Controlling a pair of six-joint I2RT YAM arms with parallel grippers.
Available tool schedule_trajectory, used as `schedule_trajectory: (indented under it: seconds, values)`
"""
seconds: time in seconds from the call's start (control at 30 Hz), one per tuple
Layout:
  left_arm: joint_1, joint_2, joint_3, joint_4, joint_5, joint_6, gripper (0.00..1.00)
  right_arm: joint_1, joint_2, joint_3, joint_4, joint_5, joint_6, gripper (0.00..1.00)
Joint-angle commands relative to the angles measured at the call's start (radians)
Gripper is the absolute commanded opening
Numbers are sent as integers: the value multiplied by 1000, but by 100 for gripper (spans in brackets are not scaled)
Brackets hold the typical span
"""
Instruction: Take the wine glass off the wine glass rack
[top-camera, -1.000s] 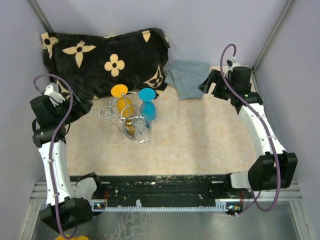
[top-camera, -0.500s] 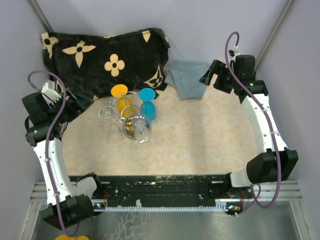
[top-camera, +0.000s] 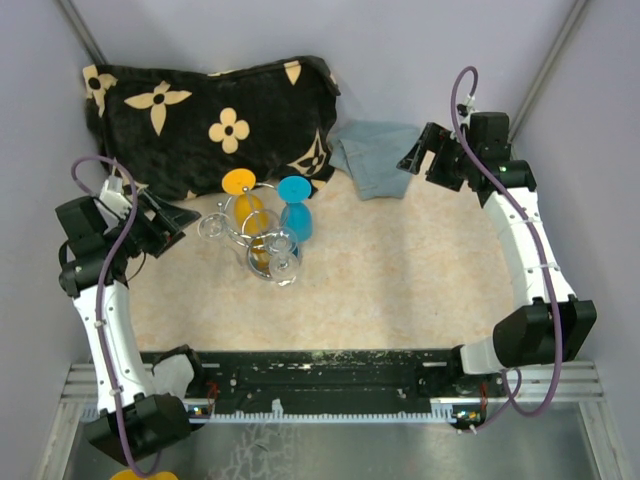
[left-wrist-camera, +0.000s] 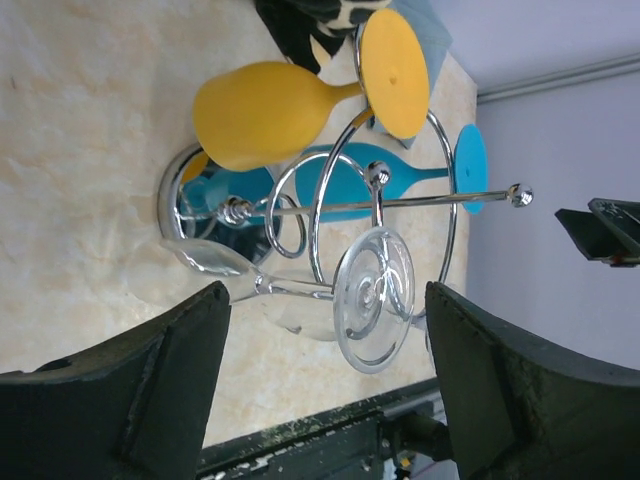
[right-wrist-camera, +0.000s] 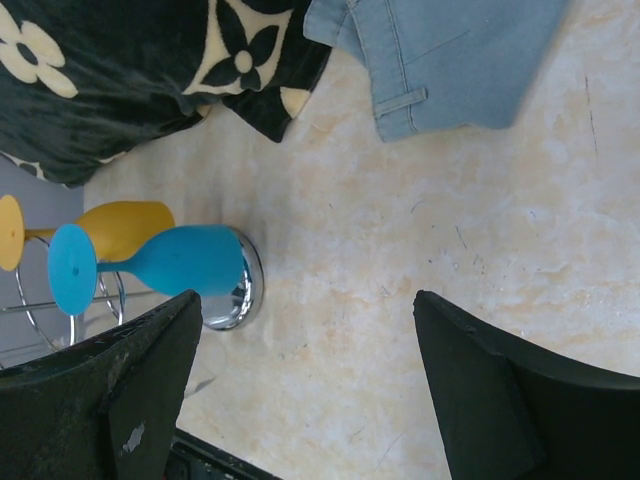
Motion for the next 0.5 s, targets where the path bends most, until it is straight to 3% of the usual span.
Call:
schedule_trajectory:
  seconds: [0.0,0.27,0.47]
  values:
    - [7,-18,-48,18,89,-68,82,-8,-36,25,46,-21,16,87]
    - [7,-31,-62,21,153,-109,70,-7,-27,13,77,-23,35,87]
    - [7,-39,-69,-4,176,-113,67,-8,-31,9,75,-17,33,87]
